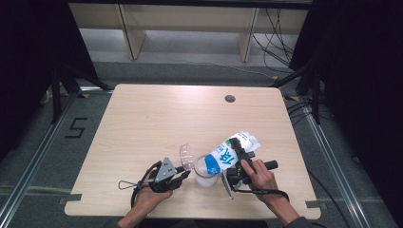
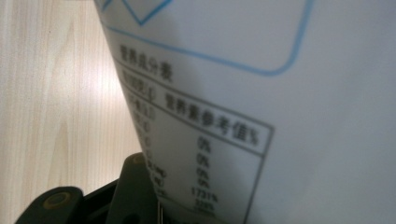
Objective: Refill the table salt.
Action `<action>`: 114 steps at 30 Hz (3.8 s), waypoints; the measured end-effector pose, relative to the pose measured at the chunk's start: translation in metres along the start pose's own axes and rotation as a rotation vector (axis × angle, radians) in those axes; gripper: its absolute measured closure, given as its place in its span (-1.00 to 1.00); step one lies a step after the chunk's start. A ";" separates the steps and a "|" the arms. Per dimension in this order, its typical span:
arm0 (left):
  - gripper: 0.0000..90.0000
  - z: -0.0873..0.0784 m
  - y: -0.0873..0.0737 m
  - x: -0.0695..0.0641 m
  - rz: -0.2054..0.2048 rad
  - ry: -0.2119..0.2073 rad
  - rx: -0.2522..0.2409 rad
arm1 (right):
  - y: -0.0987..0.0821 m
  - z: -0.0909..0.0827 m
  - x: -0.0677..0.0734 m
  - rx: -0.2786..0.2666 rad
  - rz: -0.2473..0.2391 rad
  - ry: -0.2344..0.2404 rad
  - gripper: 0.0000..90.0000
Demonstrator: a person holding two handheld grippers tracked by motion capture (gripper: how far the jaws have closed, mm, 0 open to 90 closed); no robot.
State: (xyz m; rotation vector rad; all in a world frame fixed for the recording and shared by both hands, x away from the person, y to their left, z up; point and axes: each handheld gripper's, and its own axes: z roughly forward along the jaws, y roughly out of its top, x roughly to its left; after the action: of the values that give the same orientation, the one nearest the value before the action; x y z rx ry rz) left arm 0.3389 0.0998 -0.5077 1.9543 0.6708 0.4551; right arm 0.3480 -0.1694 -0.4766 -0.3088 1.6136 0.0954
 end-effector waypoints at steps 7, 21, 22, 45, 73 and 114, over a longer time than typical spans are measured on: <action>0.65 0.000 0.000 0.000 -0.001 0.000 0.001 | -0.001 0.001 0.000 -0.016 -0.002 -0.012 0.31; 0.65 0.000 0.000 0.000 0.004 0.001 0.001 | -0.001 -0.001 0.002 0.016 0.037 0.009 0.32; 0.65 0.000 0.000 0.000 0.003 0.000 0.001 | -0.001 -0.001 0.002 0.011 0.030 0.007 0.32; 0.65 0.000 0.000 0.000 0.001 0.000 0.001 | 0.000 0.000 0.000 -0.002 -0.001 -0.005 0.33; 0.65 0.000 0.000 0.000 0.004 0.001 0.001 | -0.001 -0.002 0.004 0.022 0.043 0.008 0.35; 0.65 0.000 0.001 0.001 0.014 -0.001 -0.002 | 0.000 -0.002 0.002 0.012 0.028 0.012 0.37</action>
State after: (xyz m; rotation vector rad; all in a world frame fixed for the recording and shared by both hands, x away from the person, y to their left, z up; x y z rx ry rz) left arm 0.3395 0.1002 -0.5069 1.9579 0.6561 0.4634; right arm 0.3460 -0.1705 -0.4789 -0.2780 1.6299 0.1055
